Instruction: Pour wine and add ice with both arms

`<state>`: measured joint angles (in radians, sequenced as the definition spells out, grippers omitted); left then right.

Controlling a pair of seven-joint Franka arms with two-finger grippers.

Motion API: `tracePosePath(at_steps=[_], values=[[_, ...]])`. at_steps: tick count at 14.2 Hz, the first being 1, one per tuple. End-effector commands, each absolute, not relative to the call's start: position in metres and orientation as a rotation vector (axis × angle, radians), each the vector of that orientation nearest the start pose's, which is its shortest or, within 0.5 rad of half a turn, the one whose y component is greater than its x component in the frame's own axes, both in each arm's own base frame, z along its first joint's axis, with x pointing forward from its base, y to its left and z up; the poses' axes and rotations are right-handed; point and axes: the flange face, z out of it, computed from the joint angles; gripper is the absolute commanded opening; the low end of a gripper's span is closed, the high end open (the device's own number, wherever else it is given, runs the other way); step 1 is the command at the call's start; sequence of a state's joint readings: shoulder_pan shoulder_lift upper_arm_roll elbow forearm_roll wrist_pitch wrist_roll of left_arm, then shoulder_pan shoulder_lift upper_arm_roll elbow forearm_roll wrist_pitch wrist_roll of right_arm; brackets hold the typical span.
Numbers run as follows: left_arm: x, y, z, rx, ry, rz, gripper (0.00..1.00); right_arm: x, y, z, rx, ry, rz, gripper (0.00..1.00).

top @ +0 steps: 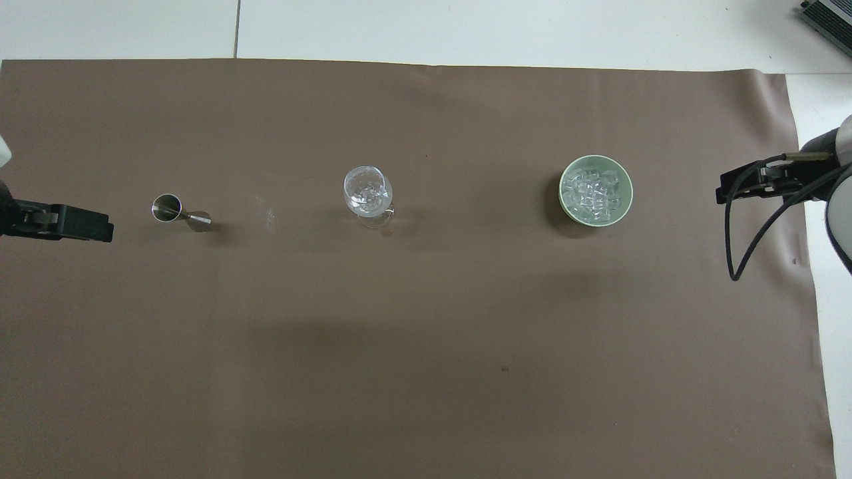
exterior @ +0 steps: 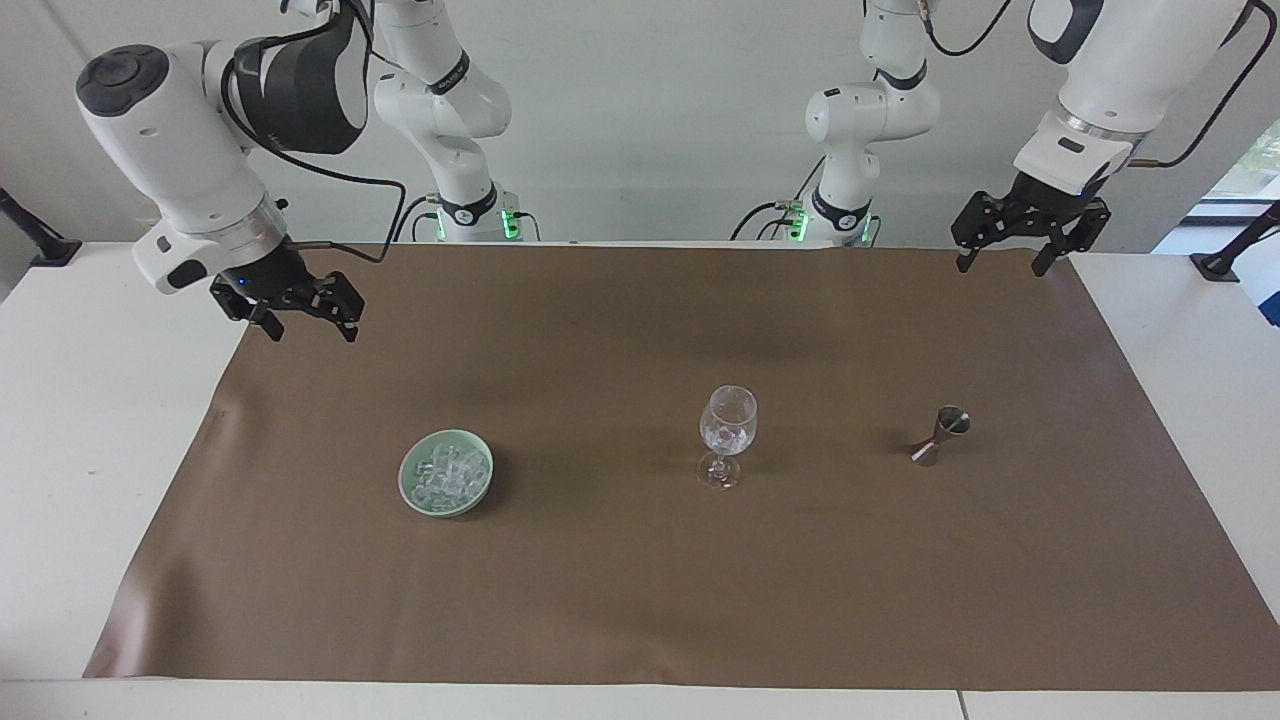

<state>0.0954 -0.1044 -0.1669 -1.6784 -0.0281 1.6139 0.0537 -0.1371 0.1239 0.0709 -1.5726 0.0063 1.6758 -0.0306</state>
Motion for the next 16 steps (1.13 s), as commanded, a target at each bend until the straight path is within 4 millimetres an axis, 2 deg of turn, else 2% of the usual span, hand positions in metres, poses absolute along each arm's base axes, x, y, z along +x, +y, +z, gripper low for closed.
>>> tracePosePath(at_steps=[1,7,9,10,13,16], values=[[0.517,-0.047,0.642,-3.14,0.192,-0.063,1.0,0.589,-0.044,0.567,-3.104,0.041,0.02,1.0],[0.518,-0.043,0.641,-3.166,0.173,-0.07,1.0,0.59,-0.048,0.568,-3.117,0.051,0.007,1.0],[0.525,-0.04,0.637,-3.171,0.169,-0.049,1.0,0.591,-0.046,0.569,-3.119,0.049,-0.005,1.0],[0.531,-0.04,0.624,-3.172,0.171,0.001,1.0,0.591,-0.046,0.569,-3.119,0.044,-0.005,1.0],[0.537,-0.04,0.609,-3.176,0.175,0.03,1.0,0.591,-0.042,0.569,-3.113,0.036,-0.005,1.0],[0.539,-0.039,0.587,-3.178,0.17,0.096,1.0,0.582,-0.037,0.583,-3.122,0.022,-0.016,1.0]])
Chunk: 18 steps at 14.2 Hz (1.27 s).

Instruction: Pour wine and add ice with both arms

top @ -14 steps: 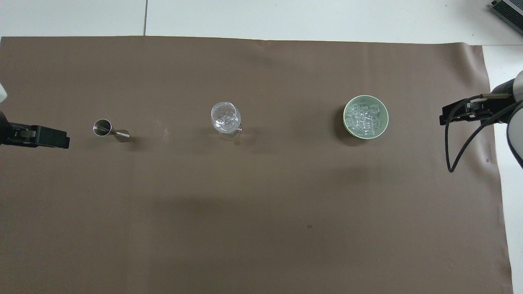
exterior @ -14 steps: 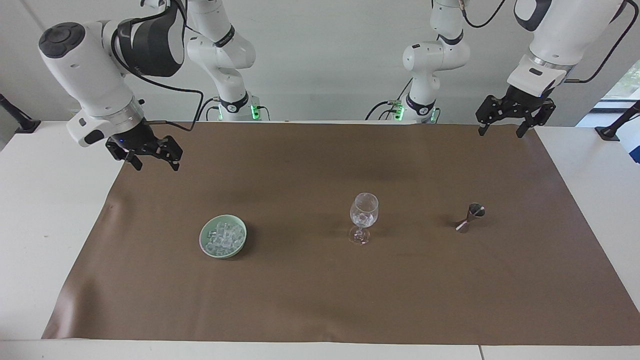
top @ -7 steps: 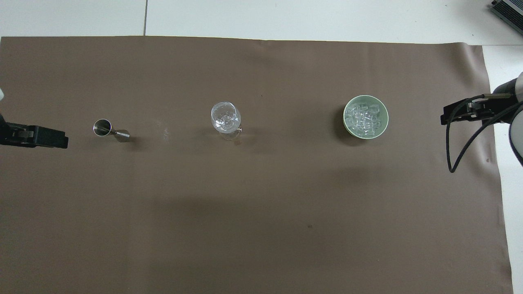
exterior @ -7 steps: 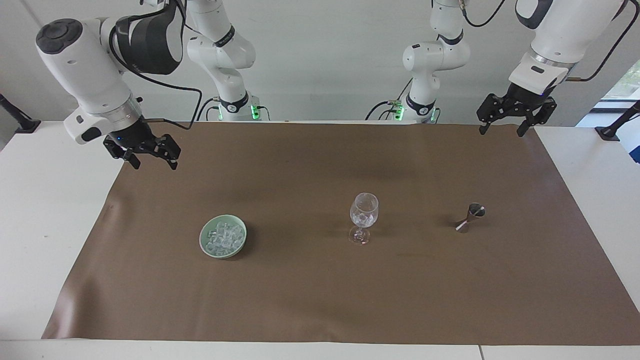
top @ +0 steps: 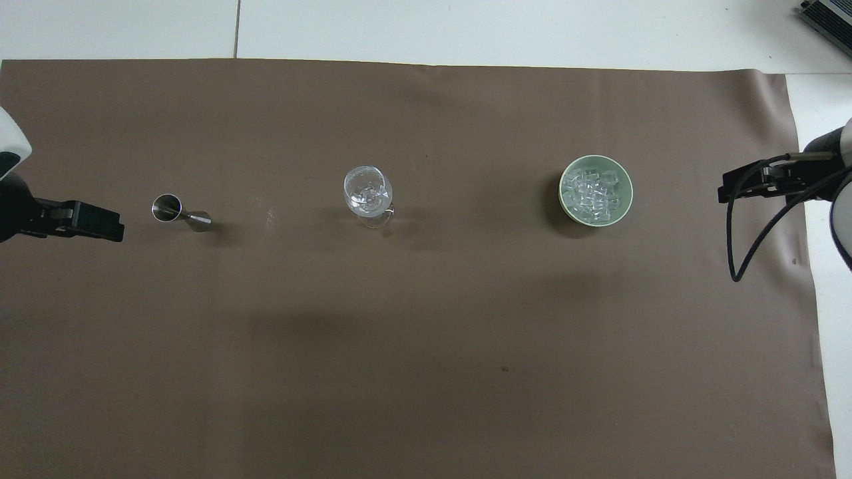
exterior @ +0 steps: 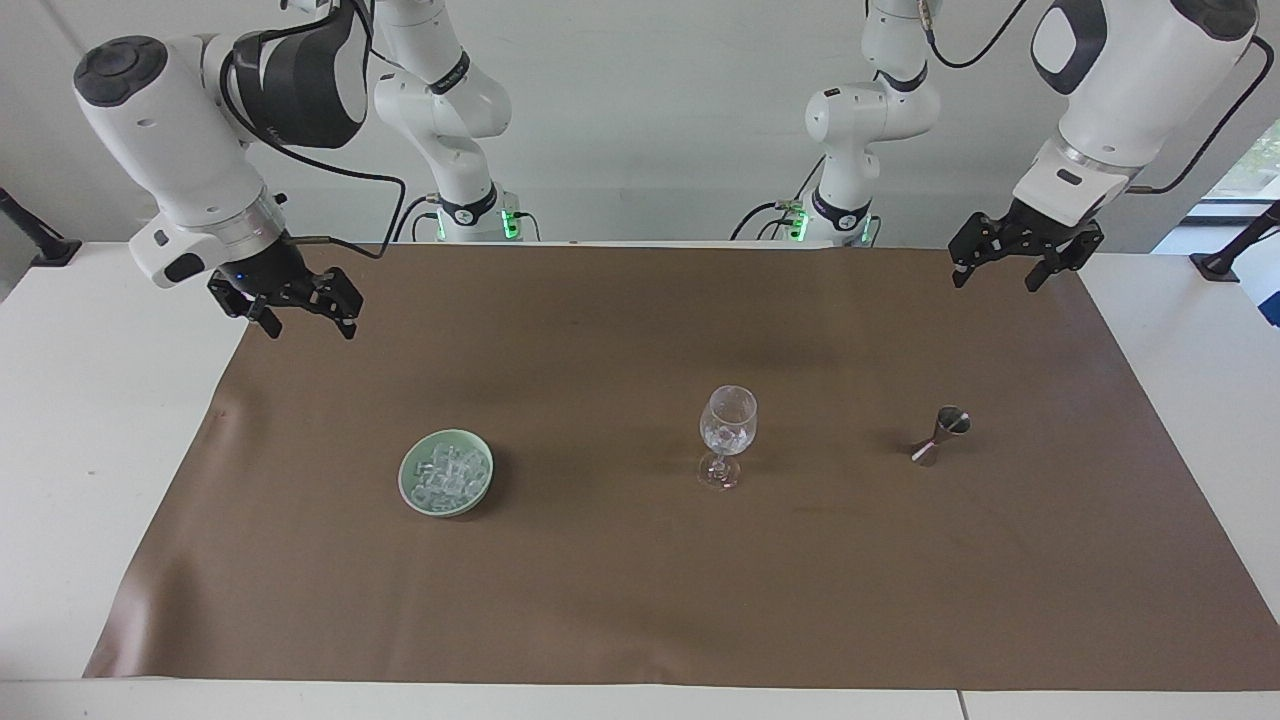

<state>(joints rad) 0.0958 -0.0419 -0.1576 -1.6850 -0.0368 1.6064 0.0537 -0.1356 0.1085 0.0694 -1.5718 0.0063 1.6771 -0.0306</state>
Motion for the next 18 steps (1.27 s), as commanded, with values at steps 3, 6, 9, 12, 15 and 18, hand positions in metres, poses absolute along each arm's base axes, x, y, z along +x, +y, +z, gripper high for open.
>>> tracePosePath(at_steps=[3,6,9,12,15,18], values=[[0.535,-0.039,0.598,-3.177,0.166,0.07,1.0,0.56,-0.034,0.6,-3.126,0.012,-0.037,1.0],[0.528,-0.039,0.611,-3.174,0.165,0.043,1.0,0.546,-0.042,0.604,-3.122,0.009,-0.019,1.0],[0.526,-0.039,0.615,-3.173,0.165,0.031,1.0,0.547,-0.04,0.607,-3.124,-0.008,-0.029,1.0],[0.525,-0.04,0.621,-3.172,0.163,0.012,1.0,0.545,-0.041,0.616,-3.129,-0.013,-0.05,1.0],[0.519,-0.038,0.634,-3.17,0.159,-0.027,1.0,0.54,-0.042,0.635,-3.13,-0.009,-0.074,1.0],[0.519,-0.038,0.634,-3.17,0.159,-0.025,1.0,0.531,-0.054,0.657,-3.12,0.022,-0.082,1.0]])
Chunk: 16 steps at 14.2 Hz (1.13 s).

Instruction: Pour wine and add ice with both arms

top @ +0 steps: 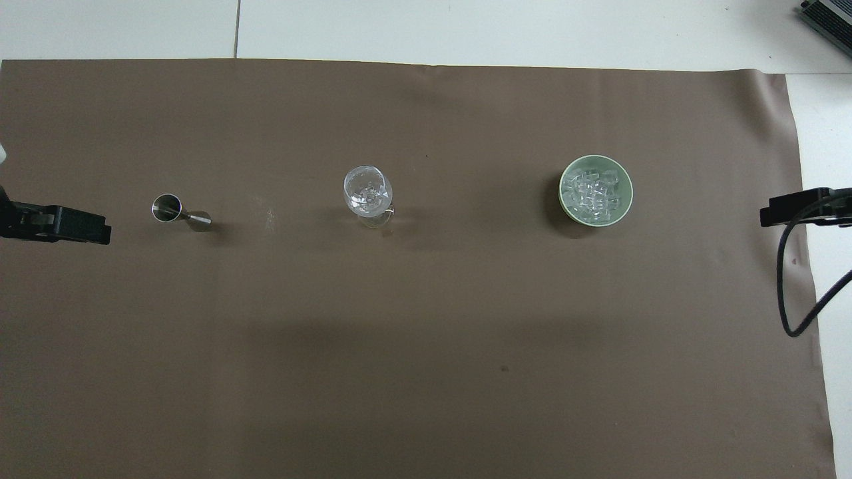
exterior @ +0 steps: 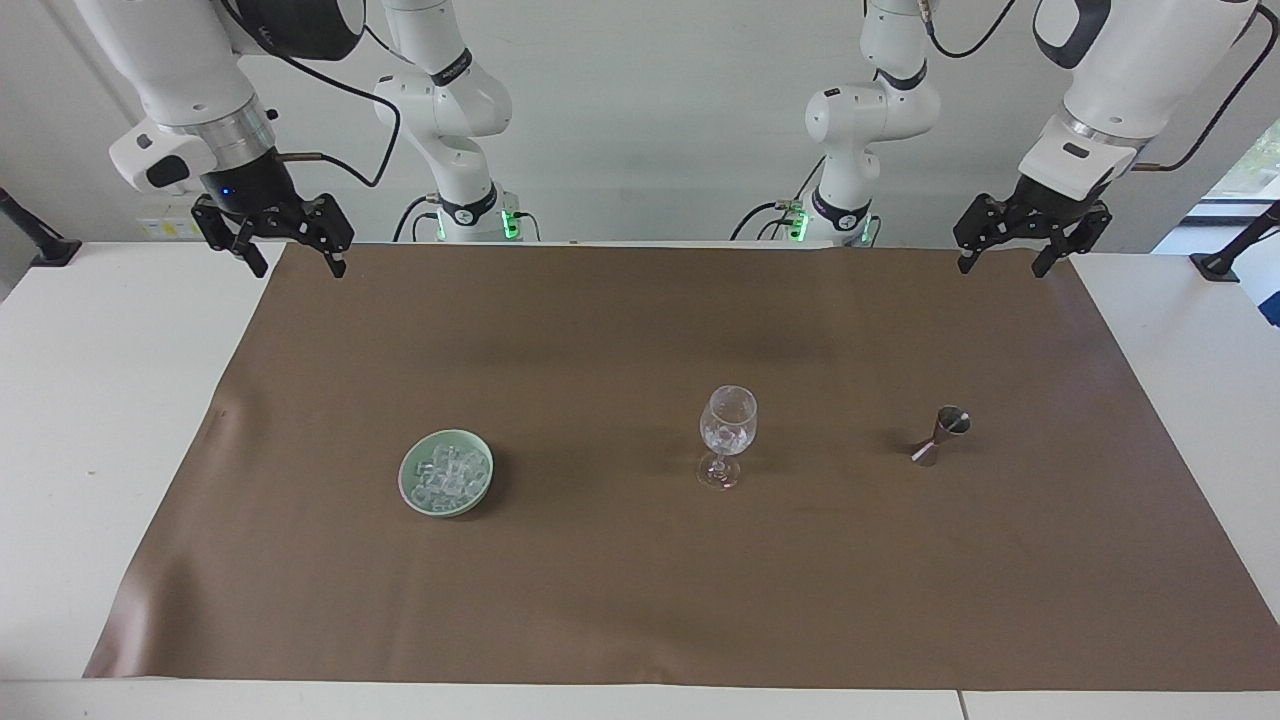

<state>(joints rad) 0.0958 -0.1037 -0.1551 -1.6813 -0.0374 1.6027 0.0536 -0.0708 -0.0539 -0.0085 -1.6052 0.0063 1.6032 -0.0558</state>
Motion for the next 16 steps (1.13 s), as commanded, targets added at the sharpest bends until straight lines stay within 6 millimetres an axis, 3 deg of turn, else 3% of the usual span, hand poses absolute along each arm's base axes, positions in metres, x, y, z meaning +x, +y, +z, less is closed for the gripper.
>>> tracePosePath(at_steps=[1,16], values=[[0.519,-0.038,0.634,-3.17,0.159,-0.025,1.0,0.528,-0.058,0.662,-3.118,0.036,-0.073,1.0],[0.514,-0.038,0.643,-3.168,0.155,-0.044,1.0,0.517,-0.056,0.666,-3.127,0.027,0.0,1.0]])
